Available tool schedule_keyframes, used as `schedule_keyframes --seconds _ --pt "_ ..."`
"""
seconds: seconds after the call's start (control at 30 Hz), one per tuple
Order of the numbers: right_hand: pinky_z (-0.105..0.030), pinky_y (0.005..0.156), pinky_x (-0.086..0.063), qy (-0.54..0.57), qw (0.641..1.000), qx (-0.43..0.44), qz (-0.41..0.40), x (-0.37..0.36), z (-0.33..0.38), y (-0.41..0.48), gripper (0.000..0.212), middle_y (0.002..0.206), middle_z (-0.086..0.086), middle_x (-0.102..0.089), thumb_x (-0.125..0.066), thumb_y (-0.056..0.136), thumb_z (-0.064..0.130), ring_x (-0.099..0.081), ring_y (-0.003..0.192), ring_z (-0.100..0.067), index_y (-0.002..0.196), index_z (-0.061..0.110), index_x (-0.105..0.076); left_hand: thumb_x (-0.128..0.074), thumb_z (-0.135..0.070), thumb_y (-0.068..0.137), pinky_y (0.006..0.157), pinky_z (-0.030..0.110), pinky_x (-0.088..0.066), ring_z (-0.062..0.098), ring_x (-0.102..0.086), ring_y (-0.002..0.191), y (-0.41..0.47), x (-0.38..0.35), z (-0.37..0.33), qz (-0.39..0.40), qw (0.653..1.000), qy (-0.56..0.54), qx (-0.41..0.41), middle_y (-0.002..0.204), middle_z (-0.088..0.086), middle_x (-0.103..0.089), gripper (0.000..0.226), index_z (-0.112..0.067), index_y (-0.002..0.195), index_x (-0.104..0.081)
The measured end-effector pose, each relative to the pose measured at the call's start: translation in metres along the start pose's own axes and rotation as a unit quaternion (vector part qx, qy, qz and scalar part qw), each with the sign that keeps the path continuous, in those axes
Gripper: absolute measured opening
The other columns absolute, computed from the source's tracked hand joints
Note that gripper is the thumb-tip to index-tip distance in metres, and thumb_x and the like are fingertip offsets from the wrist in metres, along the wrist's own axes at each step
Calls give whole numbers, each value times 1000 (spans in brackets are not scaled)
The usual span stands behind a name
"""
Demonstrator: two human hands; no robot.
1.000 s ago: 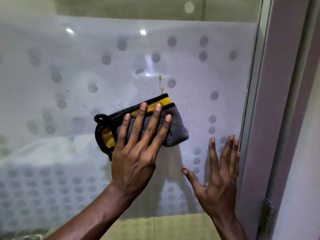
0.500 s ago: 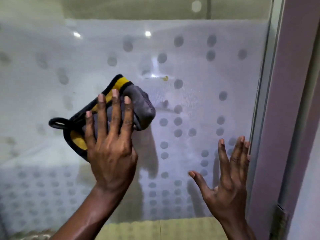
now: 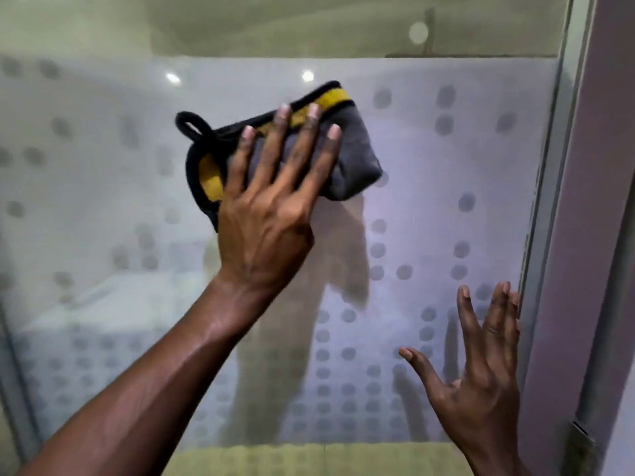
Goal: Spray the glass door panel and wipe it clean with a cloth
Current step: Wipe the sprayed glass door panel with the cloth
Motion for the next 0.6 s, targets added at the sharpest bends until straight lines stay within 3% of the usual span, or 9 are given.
schedule_keyframes --seconds 0.17,0.27,0.37,0.47,0.53,0.6 --pt "-67 137 -23 16 1000 -7 5 0 3 0 110 187 -14 -8 -69 84 74 -7 175 -38 173 21 -33 -47 5 105 135 64 -31 37 -25 173 -61 10 20 11 984 -11 179 185 7 -28 76 -16 176 -32" --pt "-69 136 -23 22 1000 -13 5 -1 8 0 110 187 -15 -7 -68 84 72 -5 175 -39 173 19 -33 -50 6 100 133 67 -33 42 -30 170 -91 3 -33 40 994 -37 96 183 10 -33 77 -14 173 -39" --pt "-72 134 -25 18 1000 -11 9 2 10 1 108 186 -19 -9 -66 85 70 -6 174 -41 172 14 -35 -20 1 116 134 65 -33 41 -33 169 -80 -6 -70 45 995 -86 -14 181 11 -38 62 -15 171 -45" --pt "-72 134 -27 20 1000 -7 4 6 12 2 105 185 -22 -13 -65 86 69 -10 174 -43 169 11 -39 -25 0 118 135 64 -32 40 -32 170 -57 -9 -71 32 991 -91 -90 180 11 -39 59 -15 172 -43" --pt "-72 132 -30 23 1000 -6 -7 9 12 2 104 185 -22 -16 -67 85 69 -14 173 -42 167 10 -42 -29 1 117 134 63 -33 38 -31 170 -48 -8 -49 19 992 -77 -96 181 9 -38 60 -16 173 -41" --pt "-71 131 -34 16 1000 2 -16 10 11 2 104 185 -21 -18 -69 84 69 -18 173 -41 166 10 -44 -29 3 113 134 63 -35 37 -33 170 -46 -3 -7 3 998 -39 -41 181 8 -38 65 -18 174 -39"
Point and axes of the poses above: each hand's wrist, its own y-axis towards the middle knuckle, its own x-axis out of the back of the hand, z = x × y, the point moved 5 cm from there along y, towards the middle knuckle
